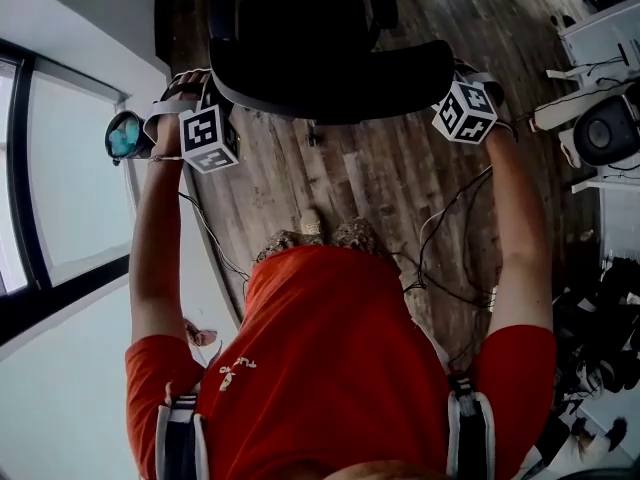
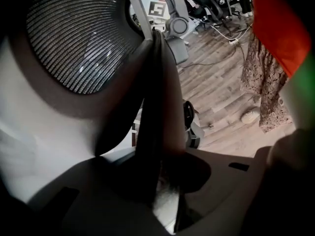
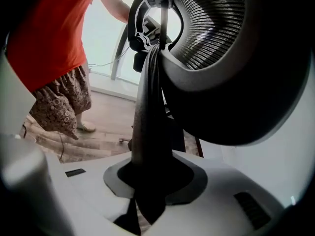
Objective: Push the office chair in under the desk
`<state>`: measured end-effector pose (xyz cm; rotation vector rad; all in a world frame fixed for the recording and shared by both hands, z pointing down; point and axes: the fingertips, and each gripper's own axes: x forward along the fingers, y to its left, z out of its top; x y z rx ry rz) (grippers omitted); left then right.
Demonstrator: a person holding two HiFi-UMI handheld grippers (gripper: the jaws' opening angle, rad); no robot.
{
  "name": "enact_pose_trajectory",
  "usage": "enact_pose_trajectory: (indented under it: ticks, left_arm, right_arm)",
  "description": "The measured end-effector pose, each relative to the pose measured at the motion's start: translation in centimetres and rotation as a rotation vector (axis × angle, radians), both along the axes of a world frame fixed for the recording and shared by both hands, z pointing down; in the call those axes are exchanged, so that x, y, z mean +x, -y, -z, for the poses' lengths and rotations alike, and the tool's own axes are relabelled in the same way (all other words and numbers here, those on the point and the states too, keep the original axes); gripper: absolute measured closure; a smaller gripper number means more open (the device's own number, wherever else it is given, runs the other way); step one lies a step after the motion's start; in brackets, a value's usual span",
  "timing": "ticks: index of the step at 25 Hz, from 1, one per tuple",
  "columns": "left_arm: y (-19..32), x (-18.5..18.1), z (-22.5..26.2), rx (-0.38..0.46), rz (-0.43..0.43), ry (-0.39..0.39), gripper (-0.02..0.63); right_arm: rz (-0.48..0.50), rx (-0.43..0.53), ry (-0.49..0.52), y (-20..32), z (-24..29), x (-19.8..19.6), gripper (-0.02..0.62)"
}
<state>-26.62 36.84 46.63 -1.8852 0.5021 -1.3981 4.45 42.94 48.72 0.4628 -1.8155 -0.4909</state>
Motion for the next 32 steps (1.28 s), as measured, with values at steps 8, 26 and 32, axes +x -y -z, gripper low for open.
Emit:
enact_pose_trajectory:
  ticks: [8,26,32]
  left_arm:
    - [5.1,0.2,0.1,-0.002,0.002,0.009,0.500]
    - [19.2,3.3,0.3,0.002,0.046,0.011,0.500]
    - [25.2,5.2,-0.1,-0.012,0.070,0.016,0.500]
  right_arm:
    - [-0.010,-0.007,0.001,4.9,0.1,0.2,0.483]
    - [0.037,0.001,0.006,19.8,0.5,3.5,0.485]
    - [0.062,0.008,0.010,26.3,0.2,5.5,0.485]
